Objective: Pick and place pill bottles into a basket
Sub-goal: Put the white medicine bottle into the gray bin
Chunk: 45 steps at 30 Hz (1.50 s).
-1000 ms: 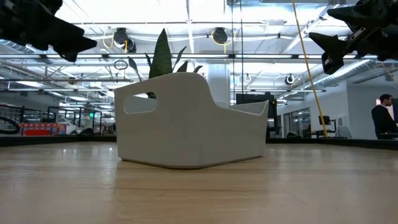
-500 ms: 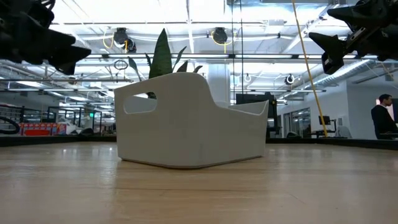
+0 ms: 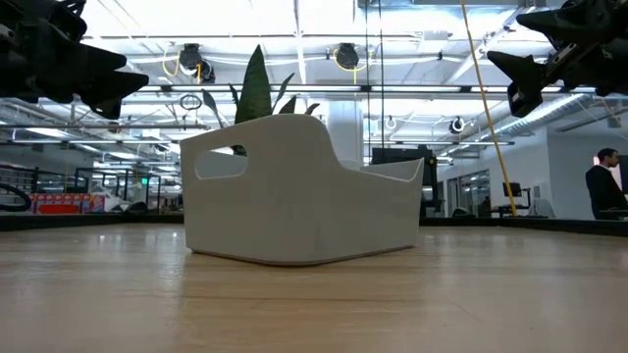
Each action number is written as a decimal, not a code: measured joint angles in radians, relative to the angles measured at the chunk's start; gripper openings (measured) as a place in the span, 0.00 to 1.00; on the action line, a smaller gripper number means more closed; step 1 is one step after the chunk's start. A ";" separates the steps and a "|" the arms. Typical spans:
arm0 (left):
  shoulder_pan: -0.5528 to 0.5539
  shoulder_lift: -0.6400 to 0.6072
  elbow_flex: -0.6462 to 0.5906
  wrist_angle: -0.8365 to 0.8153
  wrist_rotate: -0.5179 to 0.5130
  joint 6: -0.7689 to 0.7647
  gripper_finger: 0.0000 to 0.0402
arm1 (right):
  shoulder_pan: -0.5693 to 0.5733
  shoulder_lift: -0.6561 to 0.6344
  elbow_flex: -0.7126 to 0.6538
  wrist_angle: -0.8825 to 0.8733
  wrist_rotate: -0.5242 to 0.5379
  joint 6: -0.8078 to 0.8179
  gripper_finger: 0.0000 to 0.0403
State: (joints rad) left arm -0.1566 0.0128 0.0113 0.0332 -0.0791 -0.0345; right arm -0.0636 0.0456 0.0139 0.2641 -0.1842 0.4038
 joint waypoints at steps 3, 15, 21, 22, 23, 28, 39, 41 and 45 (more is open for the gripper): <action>0.000 0.000 0.000 0.002 0.000 0.000 0.53 | 0.000 0.000 0.000 0.018 0.033 -0.004 0.57; 0.000 0.000 -0.001 0.007 -0.001 0.000 0.53 | -0.001 0.000 0.000 0.452 0.585 0.459 0.57; 0.000 0.000 -0.001 0.007 -0.001 0.000 0.53 | 0.000 0.000 0.000 0.554 0.799 0.482 0.56; 0.000 0.000 -0.001 0.007 -0.001 0.000 0.53 | 0.000 0.001 0.000 0.563 0.817 0.498 0.56; 0.000 0.000 -0.001 0.007 -0.001 0.000 0.53 | -0.001 0.000 0.000 0.574 0.820 0.513 0.56; 0.000 0.000 -0.001 0.008 -0.001 0.000 0.53 | 0.000 0.001 0.000 0.685 0.879 0.559 0.56; 0.000 0.000 -0.001 0.009 -0.001 0.000 0.53 | -0.004 0.130 0.323 0.275 0.698 0.284 0.56; 0.000 0.000 -0.001 0.011 -0.002 0.000 0.53 | -0.005 0.244 0.456 0.059 0.670 0.236 0.56; 0.000 0.000 -0.001 0.015 -0.002 0.000 0.53 | -0.024 0.472 0.697 -0.266 0.562 0.181 0.56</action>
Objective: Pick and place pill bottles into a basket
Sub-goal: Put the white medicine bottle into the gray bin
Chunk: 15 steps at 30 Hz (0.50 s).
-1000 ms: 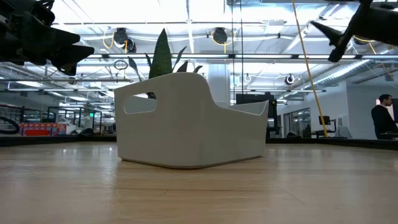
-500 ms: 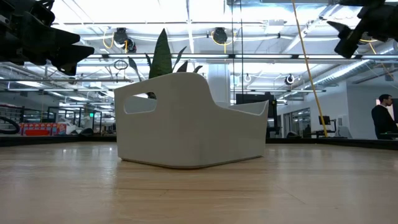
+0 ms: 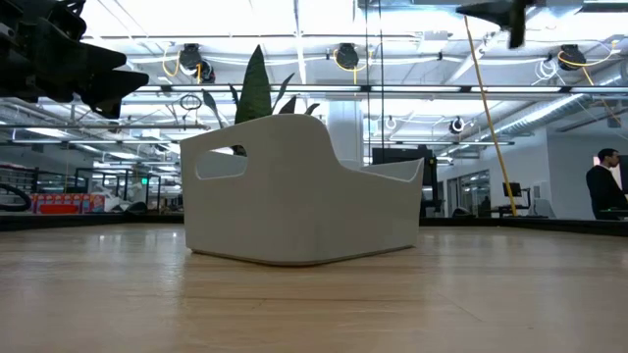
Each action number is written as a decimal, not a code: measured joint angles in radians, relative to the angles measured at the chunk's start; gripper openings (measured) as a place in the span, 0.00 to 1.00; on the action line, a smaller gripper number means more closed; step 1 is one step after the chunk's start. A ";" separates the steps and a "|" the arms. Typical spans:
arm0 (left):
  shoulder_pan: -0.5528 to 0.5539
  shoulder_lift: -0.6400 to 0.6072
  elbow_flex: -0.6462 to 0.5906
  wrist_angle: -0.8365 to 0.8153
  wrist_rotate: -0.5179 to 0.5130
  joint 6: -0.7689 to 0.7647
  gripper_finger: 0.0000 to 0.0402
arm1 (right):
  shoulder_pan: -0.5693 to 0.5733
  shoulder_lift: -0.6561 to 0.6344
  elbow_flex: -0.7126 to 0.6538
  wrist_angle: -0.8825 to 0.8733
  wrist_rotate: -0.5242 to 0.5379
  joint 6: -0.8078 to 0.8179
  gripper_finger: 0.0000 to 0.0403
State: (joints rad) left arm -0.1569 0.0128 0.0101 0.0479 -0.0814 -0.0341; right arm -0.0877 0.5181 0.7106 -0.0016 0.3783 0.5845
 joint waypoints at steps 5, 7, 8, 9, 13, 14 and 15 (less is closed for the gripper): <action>0.000 0.000 0.000 0.000 0.000 0.000 0.53 | -0.069 0.239 0.245 -0.323 -0.193 -0.006 0.56; 0.000 0.000 0.000 0.001 0.000 0.000 0.53 | -0.098 0.314 0.329 -0.443 -0.306 -0.015 0.56; 0.000 0.000 0.000 0.001 0.000 0.000 0.53 | -0.108 0.342 0.374 -0.493 -0.368 -0.027 0.56; 0.000 0.000 0.000 0.000 0.000 0.000 0.53 | -0.114 0.365 0.422 -0.540 -0.420 -0.032 0.56; 0.000 0.000 0.000 0.000 0.000 0.000 0.53 | -0.089 0.431 0.592 -0.730 -0.551 -0.021 0.56; 0.000 0.000 0.000 0.000 0.000 0.000 0.53 | -0.074 0.445 0.625 -0.757 -0.581 -0.009 0.56; 0.000 0.000 0.000 0.001 0.000 0.000 0.53 | -0.057 0.455 0.651 -0.772 -0.614 0.000 0.56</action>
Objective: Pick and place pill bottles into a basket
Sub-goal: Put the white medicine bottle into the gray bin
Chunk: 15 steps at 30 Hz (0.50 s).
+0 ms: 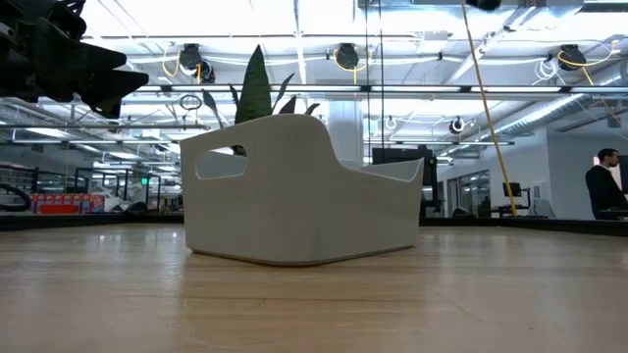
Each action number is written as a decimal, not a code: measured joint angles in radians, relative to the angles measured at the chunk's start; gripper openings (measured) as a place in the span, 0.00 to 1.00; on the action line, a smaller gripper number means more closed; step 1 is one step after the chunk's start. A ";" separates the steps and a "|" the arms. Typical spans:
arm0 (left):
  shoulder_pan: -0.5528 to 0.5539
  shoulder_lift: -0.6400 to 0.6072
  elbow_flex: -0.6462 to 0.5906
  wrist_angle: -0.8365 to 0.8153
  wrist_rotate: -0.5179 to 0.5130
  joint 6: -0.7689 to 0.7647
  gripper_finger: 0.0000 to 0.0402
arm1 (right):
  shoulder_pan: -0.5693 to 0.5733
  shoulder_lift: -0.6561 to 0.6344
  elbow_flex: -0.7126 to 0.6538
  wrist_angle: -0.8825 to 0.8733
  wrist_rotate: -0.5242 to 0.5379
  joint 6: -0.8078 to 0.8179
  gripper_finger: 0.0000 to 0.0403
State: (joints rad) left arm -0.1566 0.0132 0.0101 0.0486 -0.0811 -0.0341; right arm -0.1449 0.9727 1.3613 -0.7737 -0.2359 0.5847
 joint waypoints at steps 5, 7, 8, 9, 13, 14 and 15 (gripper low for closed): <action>0.000 0.000 0.000 0.000 0.000 0.000 0.53 | 0.124 0.005 0.071 -0.094 -0.139 0.078 0.56; 0.000 0.000 0.000 0.000 0.000 0.000 0.53 | 0.196 -0.003 0.069 -0.174 -0.144 0.123 0.56; 0.000 0.000 0.000 0.000 0.000 0.000 0.53 | 0.235 -0.005 0.069 -0.213 -0.143 0.141 0.56; 0.000 0.000 0.000 0.000 0.000 0.000 0.53 | 0.272 -0.008 0.069 -0.254 -0.138 0.162 0.56; 0.000 0.000 0.000 0.000 0.000 0.000 0.53 | 0.438 -0.011 0.068 -0.398 -0.121 0.205 0.56; 0.000 0.000 0.000 0.000 0.000 0.000 0.53 | 0.486 -0.006 0.068 -0.423 -0.105 0.218 0.56; 0.000 0.000 0.000 0.000 0.000 0.000 0.53 | 0.534 0.000 0.068 -0.438 -0.083 0.229 0.56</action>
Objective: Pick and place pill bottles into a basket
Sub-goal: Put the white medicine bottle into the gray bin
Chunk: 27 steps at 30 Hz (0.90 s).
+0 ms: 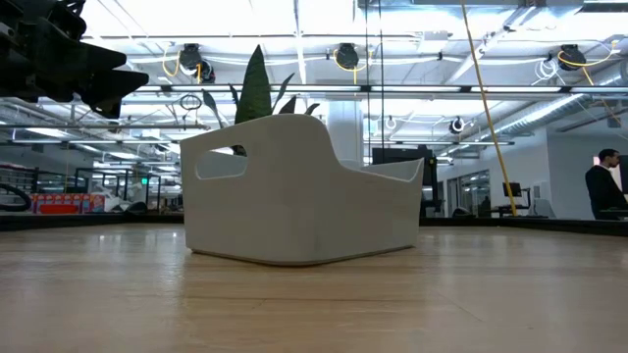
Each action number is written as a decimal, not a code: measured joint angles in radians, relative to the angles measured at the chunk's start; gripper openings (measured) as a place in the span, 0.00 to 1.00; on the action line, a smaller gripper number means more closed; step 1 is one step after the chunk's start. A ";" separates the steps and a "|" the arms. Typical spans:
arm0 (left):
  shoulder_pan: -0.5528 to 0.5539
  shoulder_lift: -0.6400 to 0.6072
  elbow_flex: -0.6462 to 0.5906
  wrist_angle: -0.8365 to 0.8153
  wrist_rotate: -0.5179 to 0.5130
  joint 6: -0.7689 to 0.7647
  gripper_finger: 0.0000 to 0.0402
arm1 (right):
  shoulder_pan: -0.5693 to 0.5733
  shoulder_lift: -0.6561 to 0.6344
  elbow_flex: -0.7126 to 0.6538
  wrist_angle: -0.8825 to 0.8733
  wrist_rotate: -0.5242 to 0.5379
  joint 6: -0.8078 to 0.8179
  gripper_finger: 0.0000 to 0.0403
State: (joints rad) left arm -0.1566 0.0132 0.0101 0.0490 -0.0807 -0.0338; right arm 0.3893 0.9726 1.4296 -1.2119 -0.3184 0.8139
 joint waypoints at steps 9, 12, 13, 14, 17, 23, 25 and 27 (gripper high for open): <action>0.000 0.000 0.000 0.000 0.000 0.000 0.53 | 0.309 0.130 0.000 -0.005 0.130 0.170 0.56; 0.000 0.000 0.000 0.000 0.000 0.000 0.53 | 0.364 0.186 -0.001 0.010 0.164 0.180 0.56; 0.000 0.000 0.000 0.000 0.000 0.000 0.53 | 0.377 0.205 -0.001 0.009 0.169 0.182 0.56; 0.000 0.000 0.000 0.000 0.000 0.000 0.53 | 0.390 0.226 -0.001 0.002 0.175 0.186 0.56; 0.000 0.000 0.000 0.000 0.000 0.000 0.53 | 0.414 0.285 -0.001 -0.011 0.223 0.196 0.56; 0.000 0.000 0.000 0.000 0.000 0.000 0.53 | 0.418 0.376 -0.020 0.000 0.292 0.272 0.56; 0.000 0.000 0.000 0.000 0.000 0.000 0.53 | 0.430 0.395 -0.051 0.028 0.293 0.313 0.56; 0.000 0.000 0.000 0.000 0.000 0.000 0.53 | 0.457 0.402 -0.090 0.063 0.300 0.351 0.56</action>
State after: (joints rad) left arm -0.1566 0.0132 0.0101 0.0490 -0.0803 -0.0341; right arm 0.8460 1.3750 1.3398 -1.1491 -0.0185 1.1650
